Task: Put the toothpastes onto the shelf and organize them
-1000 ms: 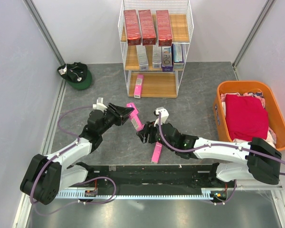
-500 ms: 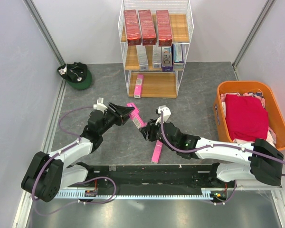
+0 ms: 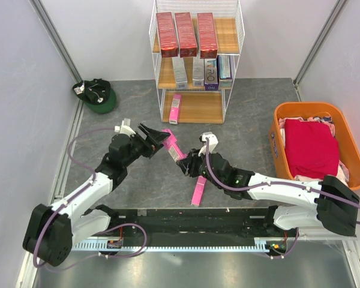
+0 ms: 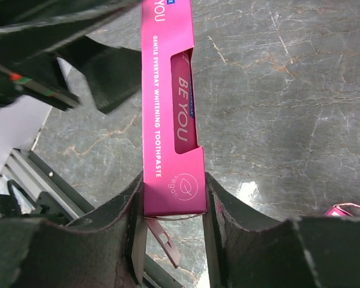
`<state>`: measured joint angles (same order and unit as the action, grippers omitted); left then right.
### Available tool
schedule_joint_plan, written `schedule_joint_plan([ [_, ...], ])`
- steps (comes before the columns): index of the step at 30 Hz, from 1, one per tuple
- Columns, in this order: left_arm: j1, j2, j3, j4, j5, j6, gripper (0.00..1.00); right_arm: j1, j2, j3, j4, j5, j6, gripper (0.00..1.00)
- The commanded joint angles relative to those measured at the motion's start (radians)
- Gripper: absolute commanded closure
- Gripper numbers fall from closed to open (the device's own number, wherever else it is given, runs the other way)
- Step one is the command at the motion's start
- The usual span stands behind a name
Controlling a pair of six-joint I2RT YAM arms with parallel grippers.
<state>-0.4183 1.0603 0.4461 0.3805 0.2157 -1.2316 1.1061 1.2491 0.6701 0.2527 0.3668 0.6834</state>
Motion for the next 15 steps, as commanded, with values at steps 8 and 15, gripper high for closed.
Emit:
schedule_joint_plan([
  [8, 0.006, -0.168, 0.298, -0.653, -0.401, 0.486, 0.11, -0.199, -0.02, -0.107, 0.221, -0.278, 0.221, 0.83],
  [15, 0.007, -0.161, 0.371, -0.664, -0.438, 0.48, 0.11, -0.373, 0.018, -0.233, 0.474, -0.446, 0.366, 0.84],
])
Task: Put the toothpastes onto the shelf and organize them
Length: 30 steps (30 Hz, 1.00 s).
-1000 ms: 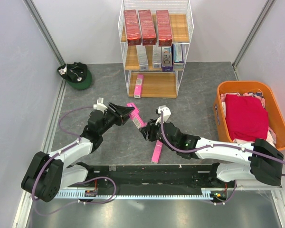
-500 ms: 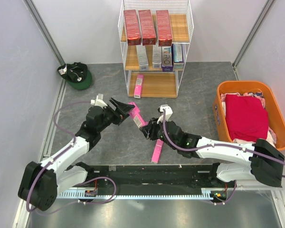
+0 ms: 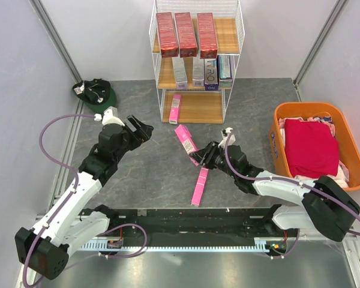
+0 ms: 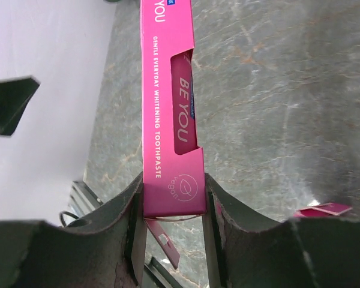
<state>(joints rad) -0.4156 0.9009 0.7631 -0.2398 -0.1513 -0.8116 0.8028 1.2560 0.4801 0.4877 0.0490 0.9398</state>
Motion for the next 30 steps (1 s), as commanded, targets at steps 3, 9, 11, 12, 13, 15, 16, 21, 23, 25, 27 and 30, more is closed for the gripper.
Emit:
schedule_joint_plan([
  [3, 0.005, 0.001, 0.036, -0.003, -0.057, 0.043, 0.11, -0.105, -0.001, -0.043, 0.267, -0.149, 0.114, 0.85],
  [9, 0.003, 0.029, 0.025, 0.03, -0.011, 0.025, 0.12, -0.151, 0.048, 0.017, 0.23, -0.103, 0.099, 0.85],
  [11, 0.003, 0.032, 0.025, 0.036, -0.004, 0.023, 0.12, -0.162, 0.094, 0.04, 0.253, -0.094, 0.105, 0.85],
  [12, 0.004, 0.035, 0.024, 0.036, -0.001, 0.02, 0.12, -0.166, 0.146, 0.06, 0.282, -0.09, 0.125, 0.85],
  [13, 0.005, 0.035, 0.024, 0.04, 0.004, 0.019, 0.12, -0.168, 0.173, 0.069, 0.307, -0.086, 0.132, 0.85],
  [15, 0.003, 0.035, 0.022, 0.045, 0.012, 0.02, 0.12, -0.175, 0.264, 0.103, 0.375, -0.078, 0.164, 0.85],
  [16, 0.004, 0.033, 0.021, 0.046, 0.013, 0.023, 0.12, -0.178, 0.296, 0.118, 0.396, -0.075, 0.171, 0.85],
  [21, 0.005, 0.018, 0.021, 0.04, 0.013, 0.035, 0.12, -0.188, 0.466, 0.244, 0.454, -0.014, 0.206, 0.87],
  [23, 0.005, 0.006, 0.019, 0.042, 0.012, 0.037, 0.12, -0.192, 0.499, 0.282, 0.469, 0.014, 0.226, 0.87],
  [25, 0.005, -0.002, 0.018, 0.042, 0.01, 0.037, 0.12, -0.192, 0.543, 0.31, 0.47, 0.061, 0.238, 0.86],
  [27, 0.005, -0.008, 0.016, 0.042, 0.01, 0.038, 0.12, -0.197, 0.597, 0.36, 0.457, 0.081, 0.246, 0.86],
  [30, 0.005, -0.013, 0.016, 0.04, 0.016, 0.037, 0.12, -0.198, 0.677, 0.439, 0.422, 0.121, 0.257, 0.86],
])
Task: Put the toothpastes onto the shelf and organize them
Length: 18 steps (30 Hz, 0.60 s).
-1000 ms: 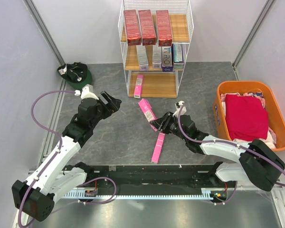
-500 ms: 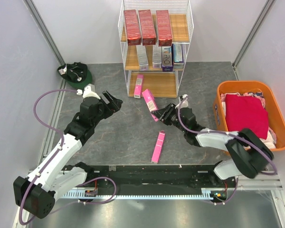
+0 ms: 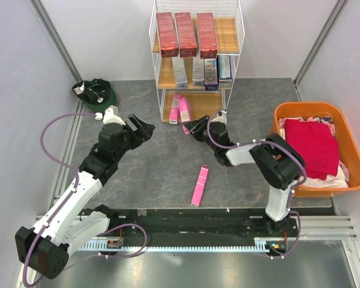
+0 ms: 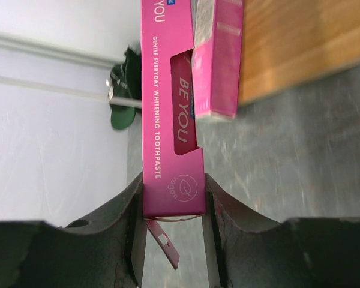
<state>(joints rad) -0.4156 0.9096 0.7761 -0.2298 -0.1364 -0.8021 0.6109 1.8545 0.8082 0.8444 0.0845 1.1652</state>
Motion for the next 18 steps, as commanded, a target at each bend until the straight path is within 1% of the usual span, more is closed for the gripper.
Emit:
schedule_joint_plan([
  [1, 0.005, -0.02, 0.005, 0.032, 0.004, 0.027, 0.12, -0.008, 0.1, 0.129, 0.058, 0.101, 0.043, 0.86],
  [5, 0.006, -0.026, 0.008, 0.032, 0.012, 0.032, 0.12, -0.013, 0.204, 0.204, 0.058, 0.123, 0.086, 0.86],
  [9, 0.006, -0.032, 0.009, 0.032, 0.012, 0.032, 0.12, -0.013, 0.236, 0.213, 0.084, 0.179, 0.105, 0.85],
  [16, 0.006, -0.018, 0.0, 0.044, 0.037, 0.021, 0.12, -0.014, 0.328, 0.357, 0.001, 0.153, 0.102, 0.84],
  [18, 0.006, -0.014, 0.0, 0.047, 0.041, 0.018, 0.12, -0.013, 0.345, 0.374, -0.016, 0.147, 0.114, 0.82],
])
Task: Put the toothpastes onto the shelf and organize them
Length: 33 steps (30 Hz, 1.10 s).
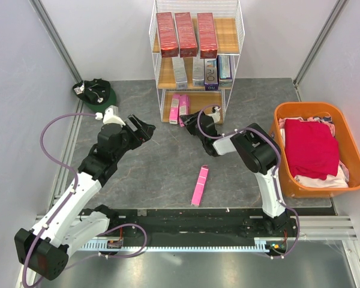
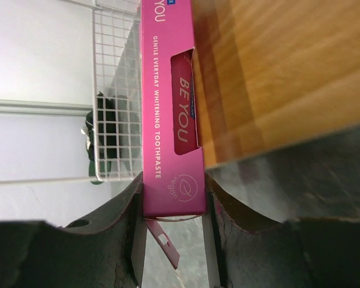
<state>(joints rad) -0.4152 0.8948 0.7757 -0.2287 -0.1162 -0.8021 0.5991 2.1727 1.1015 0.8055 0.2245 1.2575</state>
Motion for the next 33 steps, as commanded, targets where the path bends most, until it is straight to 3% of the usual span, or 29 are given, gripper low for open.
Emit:
schedule_joint_plan([
  [1, 0.006, 0.006, 0.0, 0.046, 0.02, 0.014, 0.12, -0.001, 0.045, 0.093, 0.02, 0.003, 0.031, 0.8],
  [8, 0.006, -0.007, -0.001, 0.045, 0.02, 0.007, 0.12, -0.001, 0.093, 0.138, -0.054, -0.048, 0.045, 0.65],
  [13, 0.006, -0.004, -0.003, 0.048, 0.026, 0.004, 0.12, 0.001, 0.059, 0.11, -0.129, -0.074, 0.034, 0.25],
  [19, 0.006, 0.01, -0.003, 0.063, 0.055, 0.0, 0.12, 0.001, -0.01, 0.089, -0.251, -0.057, -0.039, 0.03],
  [33, 0.006, 0.056, 0.007, 0.077, 0.104, 0.032, 0.12, 0.002, -0.178, -0.112, -0.22, -0.108, -0.122, 0.02],
])
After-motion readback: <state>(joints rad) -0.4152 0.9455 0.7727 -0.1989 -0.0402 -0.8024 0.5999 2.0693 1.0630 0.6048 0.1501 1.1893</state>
